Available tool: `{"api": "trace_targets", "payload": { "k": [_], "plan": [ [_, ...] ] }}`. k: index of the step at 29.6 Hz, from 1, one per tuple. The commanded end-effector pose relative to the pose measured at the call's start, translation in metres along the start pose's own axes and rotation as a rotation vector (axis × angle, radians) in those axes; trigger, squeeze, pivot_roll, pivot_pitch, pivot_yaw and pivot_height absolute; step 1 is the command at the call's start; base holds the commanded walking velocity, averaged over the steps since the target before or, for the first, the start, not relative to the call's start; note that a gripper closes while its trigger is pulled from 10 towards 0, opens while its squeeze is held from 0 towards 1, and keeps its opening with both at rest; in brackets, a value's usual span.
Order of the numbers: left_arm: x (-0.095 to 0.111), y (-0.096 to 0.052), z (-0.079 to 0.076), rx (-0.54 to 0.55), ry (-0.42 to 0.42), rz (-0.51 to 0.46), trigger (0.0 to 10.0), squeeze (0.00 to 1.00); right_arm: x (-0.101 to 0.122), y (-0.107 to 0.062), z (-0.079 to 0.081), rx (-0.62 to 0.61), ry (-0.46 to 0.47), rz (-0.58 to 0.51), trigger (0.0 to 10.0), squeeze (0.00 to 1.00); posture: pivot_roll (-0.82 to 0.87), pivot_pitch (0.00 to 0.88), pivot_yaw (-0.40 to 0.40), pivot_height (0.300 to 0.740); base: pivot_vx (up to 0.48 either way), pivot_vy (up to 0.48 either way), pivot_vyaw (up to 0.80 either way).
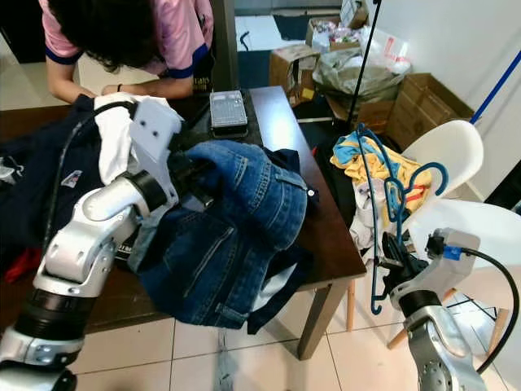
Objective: Hang hanger
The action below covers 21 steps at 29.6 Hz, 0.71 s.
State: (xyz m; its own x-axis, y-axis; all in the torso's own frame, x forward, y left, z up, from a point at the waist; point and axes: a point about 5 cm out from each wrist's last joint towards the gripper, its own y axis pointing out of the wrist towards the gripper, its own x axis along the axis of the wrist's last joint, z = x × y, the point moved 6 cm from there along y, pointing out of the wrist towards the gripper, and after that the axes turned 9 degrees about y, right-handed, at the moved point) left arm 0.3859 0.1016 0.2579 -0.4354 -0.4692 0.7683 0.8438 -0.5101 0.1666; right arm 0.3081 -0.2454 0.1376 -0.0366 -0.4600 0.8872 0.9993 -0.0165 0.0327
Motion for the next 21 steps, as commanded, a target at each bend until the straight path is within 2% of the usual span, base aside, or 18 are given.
{"api": "trace_targets", "payload": {
  "k": [1,2,3,4,5,6,7,8,9,10,12,14,15,17,18,19,20,21],
  "plan": [
    [-0.027,-0.004,-0.004,0.009,0.069,0.098,10.0,0.11,-0.002,-0.003,-0.005,-0.020,-0.001,0.004,10.0,0.00,-0.01,0.139,-0.008,0.740,0.000,0.000,0.00],
    [-0.037,-0.006,-0.003,0.021,0.107,0.135,10.0,0.11,-0.001,-0.003,-0.006,-0.020,-0.001,0.004,10.0,0.00,-0.01,0.139,-0.008,0.740,0.000,0.000,0.00],
    [-0.037,-0.006,-0.003,0.021,0.107,0.135,10.0,0.11,-0.001,-0.003,-0.006,-0.020,-0.001,0.004,10.0,0.00,-0.01,0.139,-0.008,0.740,0.000,0.000,0.00],
    [-0.050,-0.009,-0.001,0.043,0.130,0.189,10.0,1.00,-0.001,-0.003,-0.006,-0.021,-0.001,0.003,10.0,0.00,-0.01,0.140,-0.008,0.740,0.000,0.000,0.00],
    [-0.050,-0.009,-0.001,0.043,0.130,0.189,10.0,1.00,-0.001,-0.003,-0.006,-0.021,-0.001,0.003,10.0,0.00,-0.01,0.140,-0.008,0.740,0.000,0.000,0.00],
    [-0.059,-0.012,0.002,0.067,0.141,0.223,10.0,1.00,-0.001,-0.004,-0.006,-0.022,-0.001,0.002,10.0,0.00,-0.01,0.143,-0.009,0.740,0.000,0.000,0.00],
    [-0.062,-0.014,0.004,0.073,0.194,0.238,10.0,1.00,0.000,-0.004,-0.007,-0.022,-0.002,0.000,10.0,0.00,-0.01,0.144,-0.010,0.740,0.000,0.000,0.00],
    [-0.062,-0.014,0.004,0.073,0.194,0.238,10.0,1.00,0.000,-0.004,-0.007,-0.022,-0.002,0.000,10.0,0.00,-0.01,0.144,-0.010,0.740,0.000,0.000,0.00],
    [-0.061,-0.016,0.009,0.082,0.256,0.239,10.0,1.00,0.001,-0.004,-0.007,-0.022,-0.002,-0.002,10.0,0.00,-0.01,0.144,-0.012,0.740,0.000,0.000,0.00],
    [-0.061,-0.016,0.009,0.082,0.256,0.239,10.0,1.00,0.001,-0.004,-0.007,-0.022,-0.002,-0.002,10.0,0.00,-0.01,0.144,-0.012,0.740,0.000,0.000,0.00],
    [-0.056,-0.017,0.015,0.067,0.344,0.216,10.0,1.00,0.003,-0.004,-0.007,-0.023,0.007,-0.009,10.0,0.00,-0.01,0.144,-0.011,0.740,0.000,0.000,0.00],
    [-0.056,-0.017,0.015,0.067,0.344,0.216,10.0,1.00,0.003,-0.004,-0.007,-0.023,0.007,-0.009,10.0,0.00,-0.01,0.144,-0.011,0.740,0.000,0.000,0.00],
    [-0.050,-0.017,0.021,0.055,0.387,0.196,10.0,1.00,0.003,-0.004,-0.007,-0.020,0.019,-0.014,10.0,0.00,-0.01,0.145,-0.014,0.740,0.000,0.000,0.00],
    [-0.050,-0.017,0.021,0.055,0.387,0.196,10.0,1.00,0.003,-0.004,-0.007,-0.020,0.019,-0.014,10.0,0.00,-0.01,0.145,-0.014,0.740,0.000,0.000,0.00],
    [-0.036,-0.019,0.032,0.032,0.391,0.147,10.0,1.00,0.008,-0.003,-0.002,0.016,0.063,-0.030,10.0,0.00,-0.01,0.145,-0.013,0.740,0.000,0.000,0.00],
    [-0.036,-0.019,0.032,0.032,0.391,0.147,10.0,1.00,0.008,-0.003,-0.002,0.016,0.063,-0.030,10.0,0.00,-0.01,0.145,-0.013,0.740,0.000,0.000,0.00],
    [-0.018,-0.022,0.038,-0.024,0.357,0.088,10.0,1.00,0.016,-0.001,0.007,0.069,0.109,-0.050,10.0,0.00,0.00,0.144,-0.017,0.740,0.000,0.000,0.00],
    [-0.018,-0.022,0.038,-0.024,0.357,0.088,10.0,1.00,0.016,-0.001,0.007,0.069,0.109,-0.050,10.0,0.00,0.00,0.144,-0.017,0.740,0.000,0.000,0.00]
  ]
}}
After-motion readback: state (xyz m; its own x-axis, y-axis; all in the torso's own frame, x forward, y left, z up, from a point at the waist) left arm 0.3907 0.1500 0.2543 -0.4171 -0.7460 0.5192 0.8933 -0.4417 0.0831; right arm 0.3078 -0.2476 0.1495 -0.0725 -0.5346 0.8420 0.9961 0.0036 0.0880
